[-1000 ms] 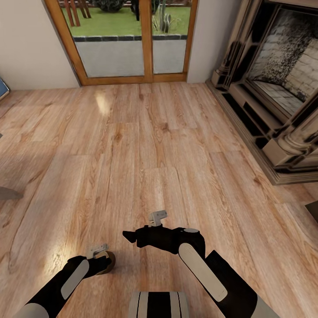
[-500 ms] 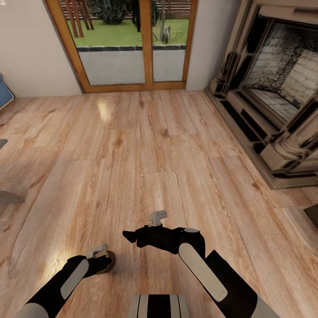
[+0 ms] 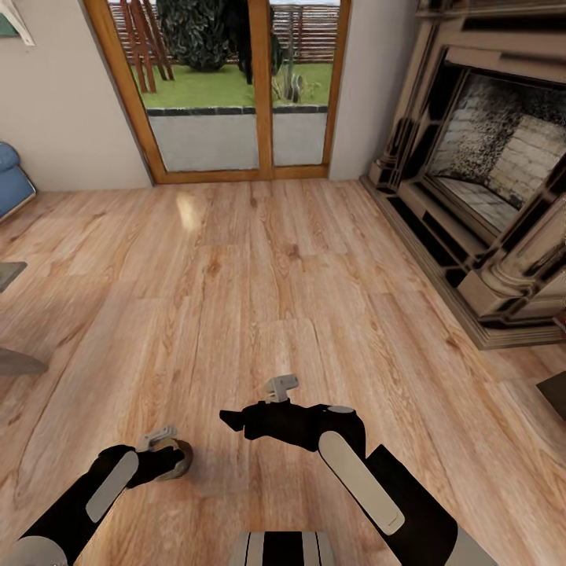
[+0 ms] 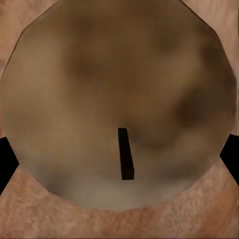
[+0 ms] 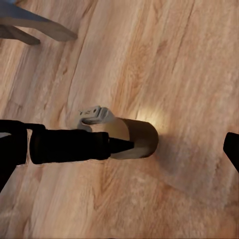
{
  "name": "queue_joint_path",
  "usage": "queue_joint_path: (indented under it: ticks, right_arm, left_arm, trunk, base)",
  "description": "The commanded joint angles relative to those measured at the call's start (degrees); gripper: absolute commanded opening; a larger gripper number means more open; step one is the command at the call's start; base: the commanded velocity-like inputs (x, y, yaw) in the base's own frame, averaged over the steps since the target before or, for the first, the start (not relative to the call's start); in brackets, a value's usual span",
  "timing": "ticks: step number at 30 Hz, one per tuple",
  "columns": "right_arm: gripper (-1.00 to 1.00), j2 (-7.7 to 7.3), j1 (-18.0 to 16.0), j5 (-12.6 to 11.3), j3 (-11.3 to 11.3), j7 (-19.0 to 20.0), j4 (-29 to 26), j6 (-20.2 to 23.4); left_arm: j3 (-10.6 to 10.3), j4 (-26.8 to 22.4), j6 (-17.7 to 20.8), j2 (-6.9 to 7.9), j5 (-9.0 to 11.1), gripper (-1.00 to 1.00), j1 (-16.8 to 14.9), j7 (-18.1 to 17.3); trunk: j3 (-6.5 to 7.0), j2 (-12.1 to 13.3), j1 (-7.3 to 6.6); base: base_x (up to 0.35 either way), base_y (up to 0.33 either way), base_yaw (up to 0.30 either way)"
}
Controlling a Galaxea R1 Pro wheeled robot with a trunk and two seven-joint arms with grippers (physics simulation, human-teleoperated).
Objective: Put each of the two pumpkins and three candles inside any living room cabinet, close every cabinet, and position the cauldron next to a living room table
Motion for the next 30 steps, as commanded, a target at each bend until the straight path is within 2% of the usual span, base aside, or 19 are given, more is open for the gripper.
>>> queue_joint_path:
  ticks: [1, 5, 18, 30]
  right_arm:
    - [1.00, 0.00, -0.04, -0.58, 0.03, -0.58, -0.06, 0.11]
    - [1.00, 0.00, -0.04, -0.59, 0.04, -0.58, -0.06, 0.10]
    - [1.00, 0.00, -0.04, -0.62, 0.01, -0.58, -0.06, 0.10]
    - [1.00, -0.04, -0.04, -0.76, -0.17, -0.49, 0.02, 0.10]
  left_arm:
    - [0.20, -0.10, 0.22, 0.12, 0.75, -1.00, -0.01, 0.56]
    - [0.85, -0.13, 0.49, 0.31, 0.79, -1.00, -0.01, 0.56]
    - [1.06, -0.18, 0.54, 0.40, 0.85, -1.00, -0.01, 0.56]
    - [1.07, -0.23, 0.54, 0.39, 0.85, -1.00, -0.01, 0.56]
  trunk:
    - [0.18, 0.00, -0.03]
    - [1.07, 0.05, -0.13]
    - [3.97, 0.23, -0.47]
    - [7.14, 0.39, -0.78]
  base:
    - [0.000, 0.000, 0.000]
    - [0.000, 0.000, 0.000]
    - [-0.074, 0.027, -0.004]
    - [-0.013, 0.003, -0.224]
